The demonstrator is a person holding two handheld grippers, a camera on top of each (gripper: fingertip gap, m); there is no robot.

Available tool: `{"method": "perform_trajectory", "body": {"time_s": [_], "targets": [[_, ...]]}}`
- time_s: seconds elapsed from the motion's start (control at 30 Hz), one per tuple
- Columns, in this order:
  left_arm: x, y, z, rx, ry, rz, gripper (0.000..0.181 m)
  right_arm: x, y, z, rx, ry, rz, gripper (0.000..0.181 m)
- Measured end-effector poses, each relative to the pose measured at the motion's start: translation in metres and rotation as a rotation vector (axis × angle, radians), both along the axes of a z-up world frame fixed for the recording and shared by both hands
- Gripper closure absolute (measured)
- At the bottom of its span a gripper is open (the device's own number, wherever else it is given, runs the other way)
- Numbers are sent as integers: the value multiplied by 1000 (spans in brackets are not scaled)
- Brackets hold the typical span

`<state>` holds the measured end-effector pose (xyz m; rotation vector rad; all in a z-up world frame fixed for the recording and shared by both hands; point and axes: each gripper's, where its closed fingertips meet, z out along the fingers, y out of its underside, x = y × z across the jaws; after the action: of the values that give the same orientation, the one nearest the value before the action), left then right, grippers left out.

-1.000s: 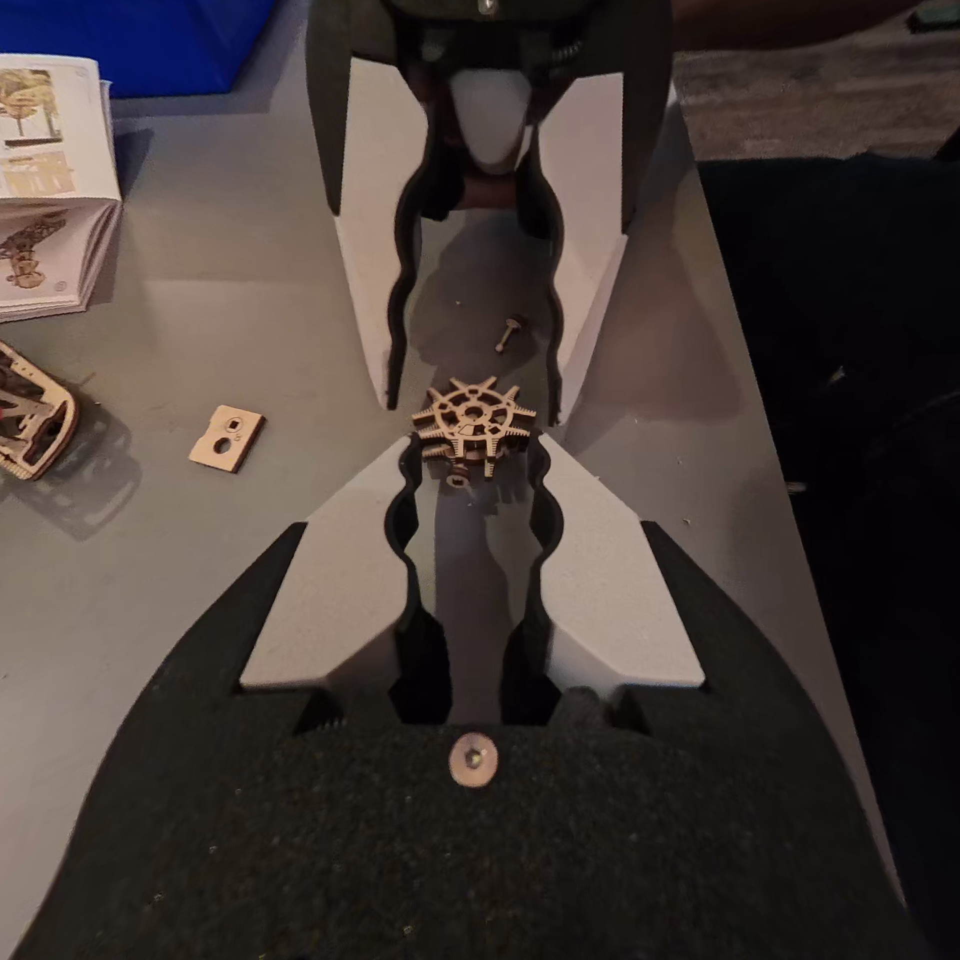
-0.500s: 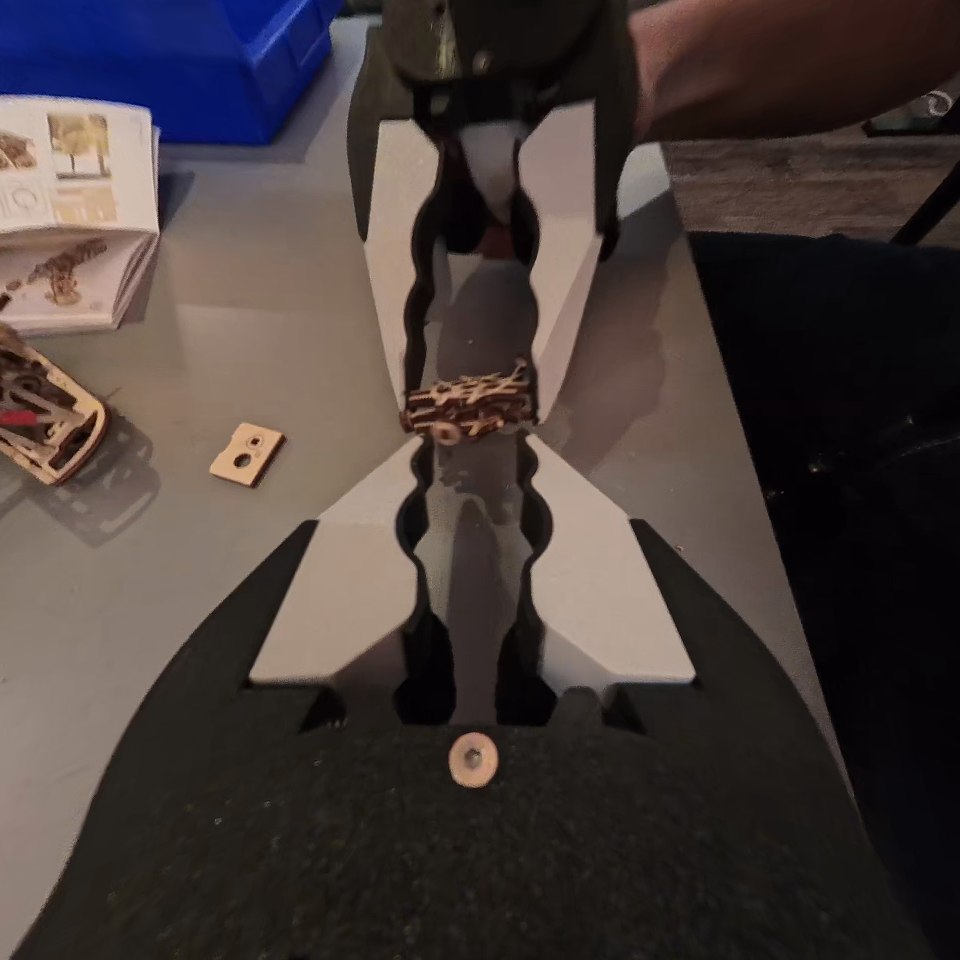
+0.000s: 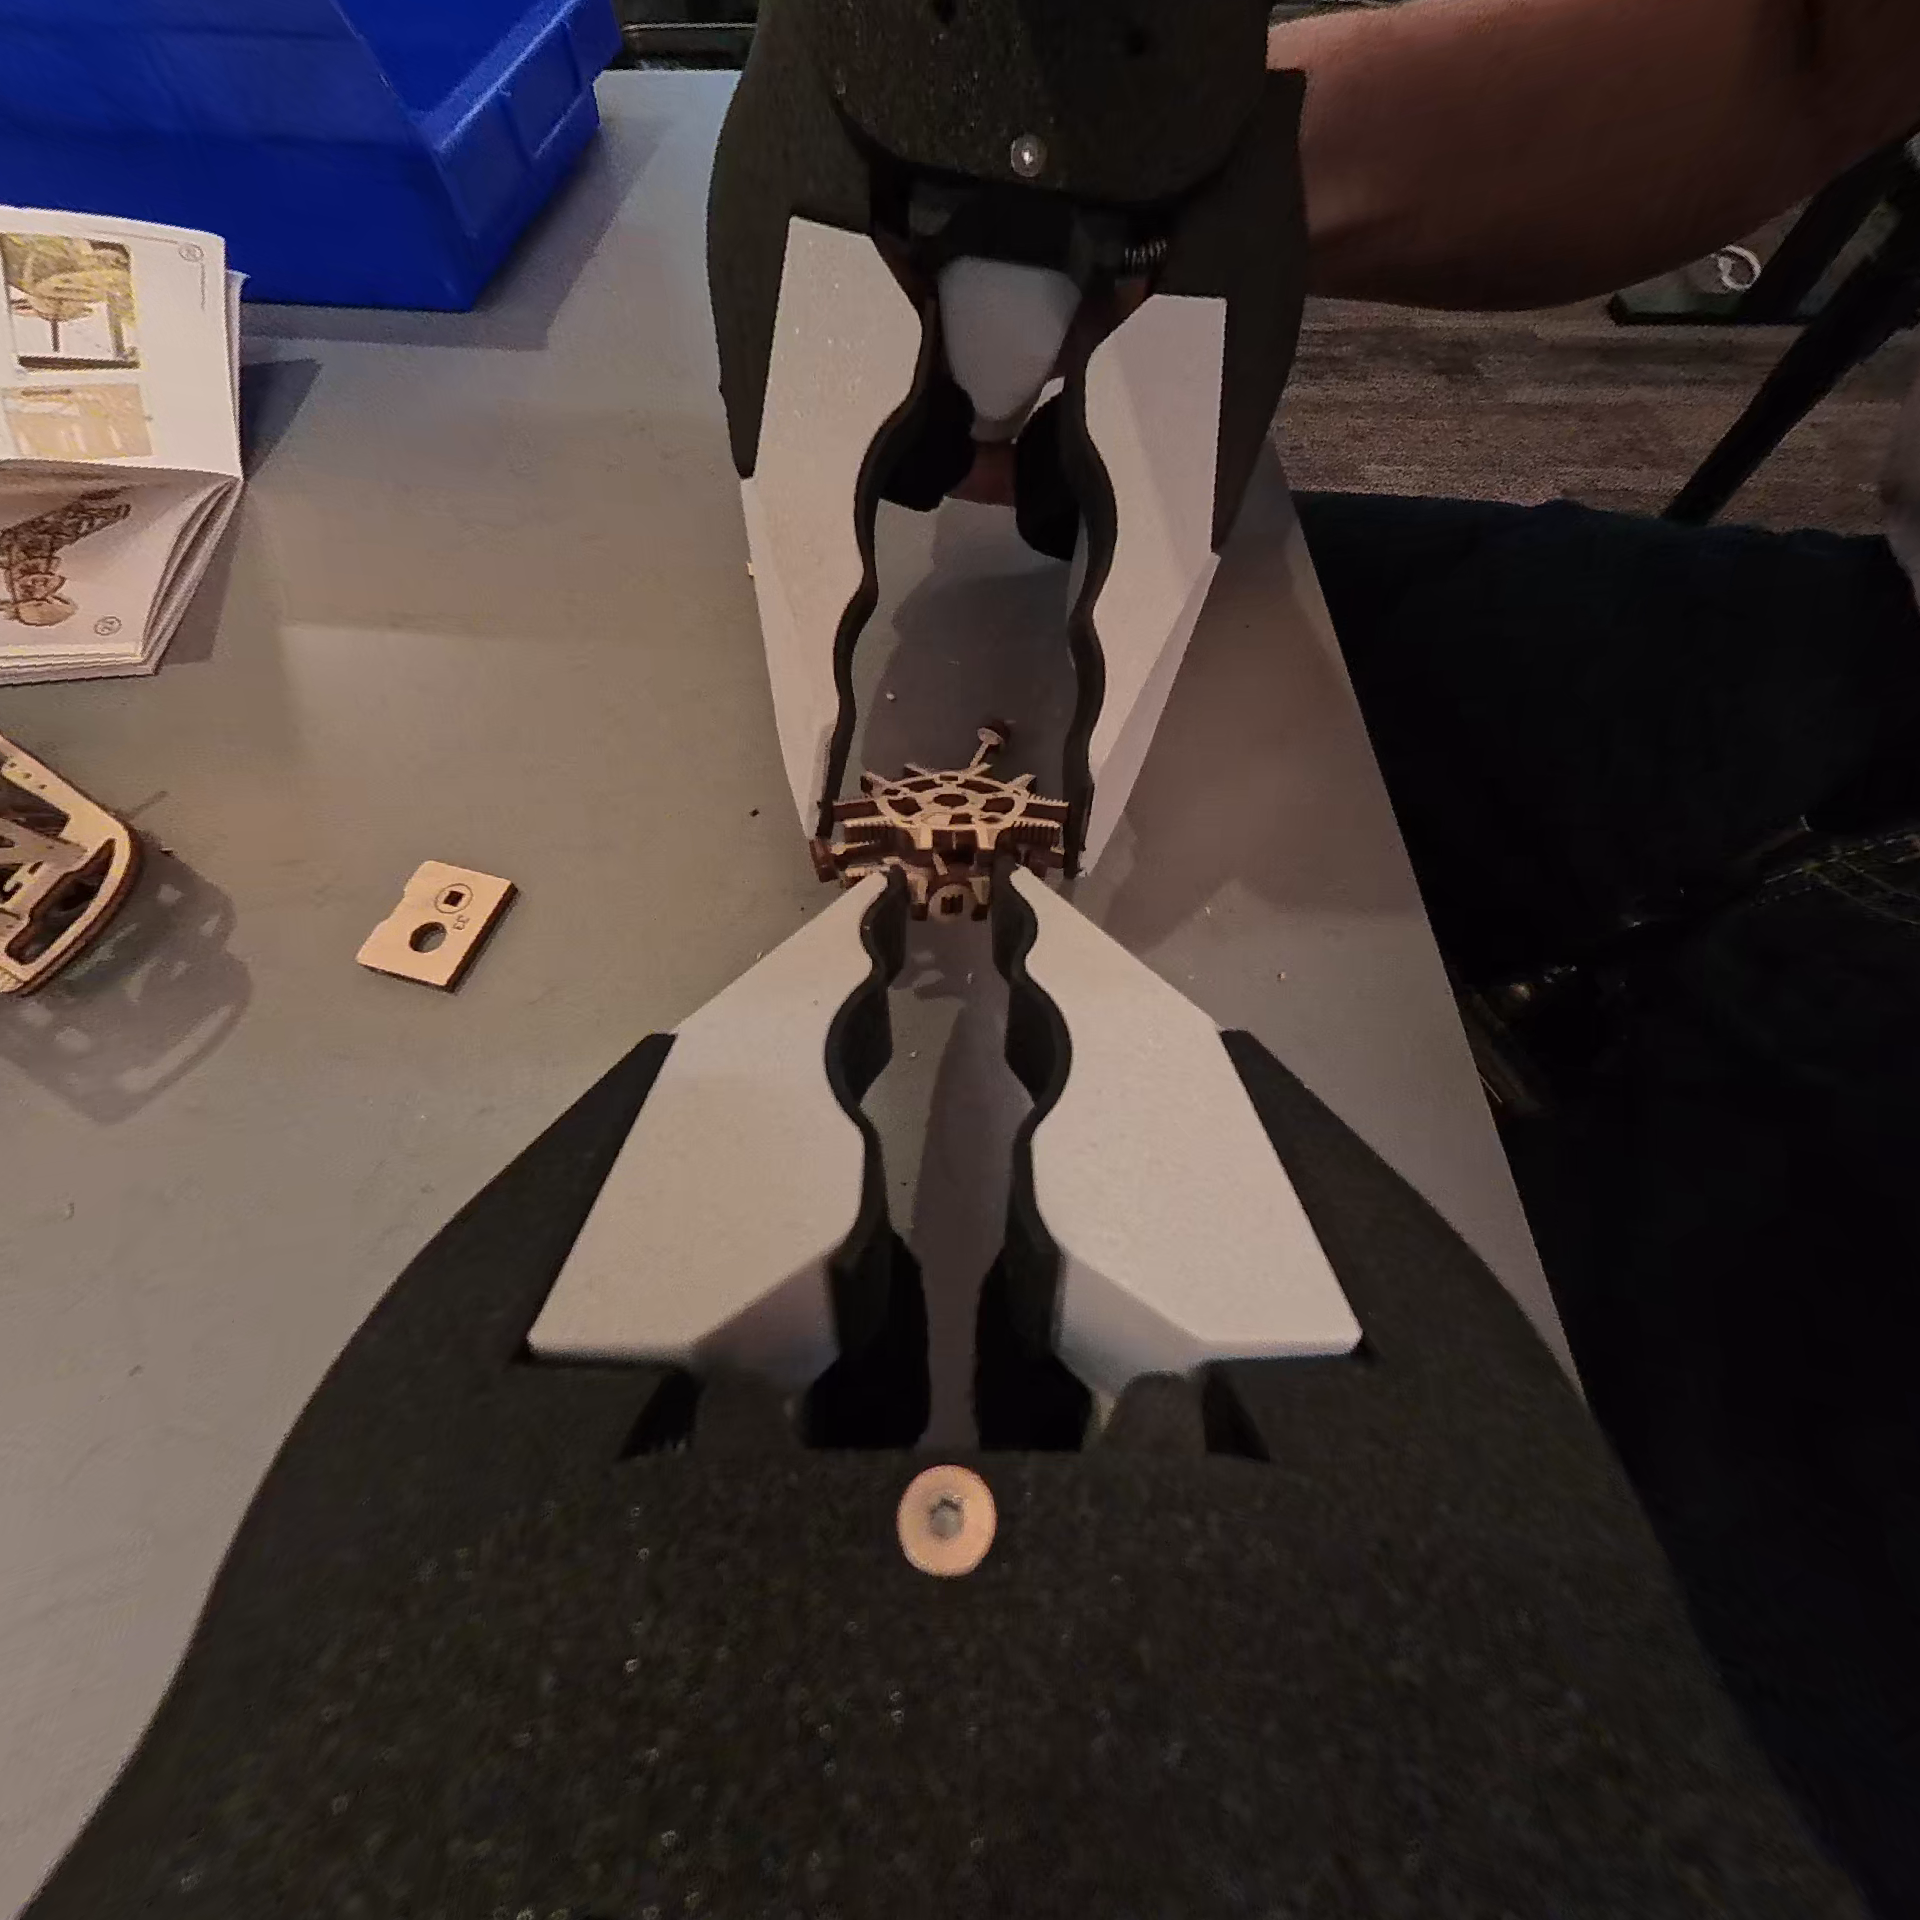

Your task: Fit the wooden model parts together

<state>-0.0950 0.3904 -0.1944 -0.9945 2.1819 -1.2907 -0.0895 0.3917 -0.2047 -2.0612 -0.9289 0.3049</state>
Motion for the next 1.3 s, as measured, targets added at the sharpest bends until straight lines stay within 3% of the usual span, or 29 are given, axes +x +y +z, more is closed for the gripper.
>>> {"method": "perform_trajectory", "body": {"time_s": [0.63,0.77,0.87,0.93,1.1,1.2,1.3], "targets": [[-4,2,11,-58,-40,-11,181,8,-5,-10,-31,-45,6,132],[-2,-1,1,5,-18,-9,181,7,-6,-5,-36,4,-1,132],[-1,2,3,-27,-7,2,162,9,-5,-2,-22,6,-8,132],[-1,2,4,-50,7,-4,159,6,-5,1,-19,35,-3,132],[2,0,-10,1,76,1,118,2,-1,19,-50,287,-49,132],[4,4,-16,40,90,28,120,16,4,13,-120,319,-140,132],[3,12,-25,50,156,76,125,35,-2,-3,-224,155,-204,132]]}}
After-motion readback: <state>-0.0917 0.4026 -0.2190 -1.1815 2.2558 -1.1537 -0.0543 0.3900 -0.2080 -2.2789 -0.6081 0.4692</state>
